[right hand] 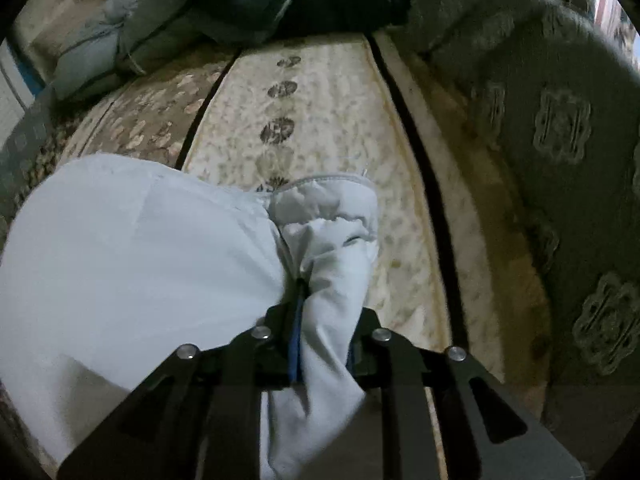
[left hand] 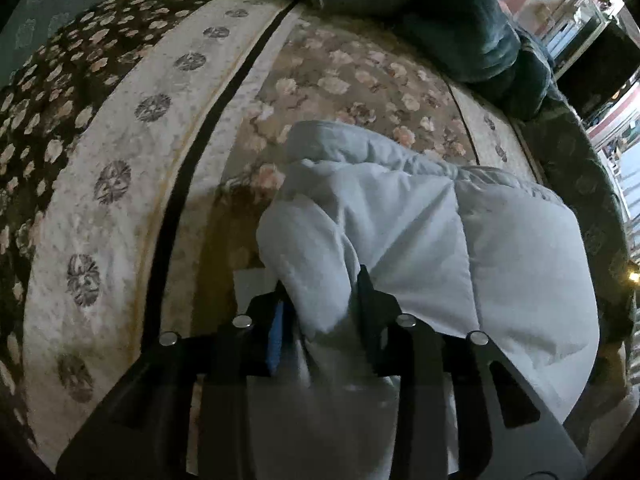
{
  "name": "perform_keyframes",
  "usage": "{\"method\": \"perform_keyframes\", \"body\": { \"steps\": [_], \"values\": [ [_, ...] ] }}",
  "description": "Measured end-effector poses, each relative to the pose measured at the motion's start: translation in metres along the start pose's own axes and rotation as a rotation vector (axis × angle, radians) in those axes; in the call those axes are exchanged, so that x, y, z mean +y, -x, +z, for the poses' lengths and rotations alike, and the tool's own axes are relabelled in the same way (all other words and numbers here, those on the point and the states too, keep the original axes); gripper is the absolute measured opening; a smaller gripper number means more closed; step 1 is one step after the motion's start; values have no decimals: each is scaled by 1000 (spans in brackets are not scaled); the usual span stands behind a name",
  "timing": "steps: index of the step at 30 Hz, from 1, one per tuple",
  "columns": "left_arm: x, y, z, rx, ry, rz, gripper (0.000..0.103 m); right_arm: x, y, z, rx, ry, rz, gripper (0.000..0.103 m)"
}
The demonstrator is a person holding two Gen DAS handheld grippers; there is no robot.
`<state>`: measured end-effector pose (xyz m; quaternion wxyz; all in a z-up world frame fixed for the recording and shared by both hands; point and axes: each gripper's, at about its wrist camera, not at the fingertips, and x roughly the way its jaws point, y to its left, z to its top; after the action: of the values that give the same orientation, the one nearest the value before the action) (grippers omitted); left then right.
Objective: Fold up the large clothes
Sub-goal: 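Press the fold flat with both grippers and open them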
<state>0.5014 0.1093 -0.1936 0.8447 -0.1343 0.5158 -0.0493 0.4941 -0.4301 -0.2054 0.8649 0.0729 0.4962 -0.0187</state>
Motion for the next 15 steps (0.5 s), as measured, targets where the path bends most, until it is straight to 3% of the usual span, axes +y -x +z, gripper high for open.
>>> {"method": "perform_keyframes", "body": {
  "steps": [1, 2, 3, 4, 6, 9, 12, 15],
  "values": [
    [-2, 6, -1, 2, -3, 25, 39, -5, 7, -2, -10, -16, -1, 29],
    [-4, 11, -2, -2, -4, 46, 44, -13, 14, -6, -20, -36, -7, 46],
    [-8, 17, -4, -14, -13, 75, 55, -20, 25, -11, -37, -58, -15, 62],
    [-12, 29, -7, -47, -39, 129, 68, -27, 36, -15, -55, -73, -12, 66],
    [-15, 51, -14, -115, -74, 195, 85, -42, 56, -23, -90, -99, 25, 69],
    [-16, 86, -28, -149, -97, 178, 87, -49, 92, -36, -154, -114, 58, 69],
    [-44, 109, -46, -180, -146, 155, 89, -30, 121, -50, -197, -49, 82, 70],
    [-78, 124, -66, -216, -183, 122, 94, 2, 132, -59, -197, -7, 165, 70]
  ]
}}
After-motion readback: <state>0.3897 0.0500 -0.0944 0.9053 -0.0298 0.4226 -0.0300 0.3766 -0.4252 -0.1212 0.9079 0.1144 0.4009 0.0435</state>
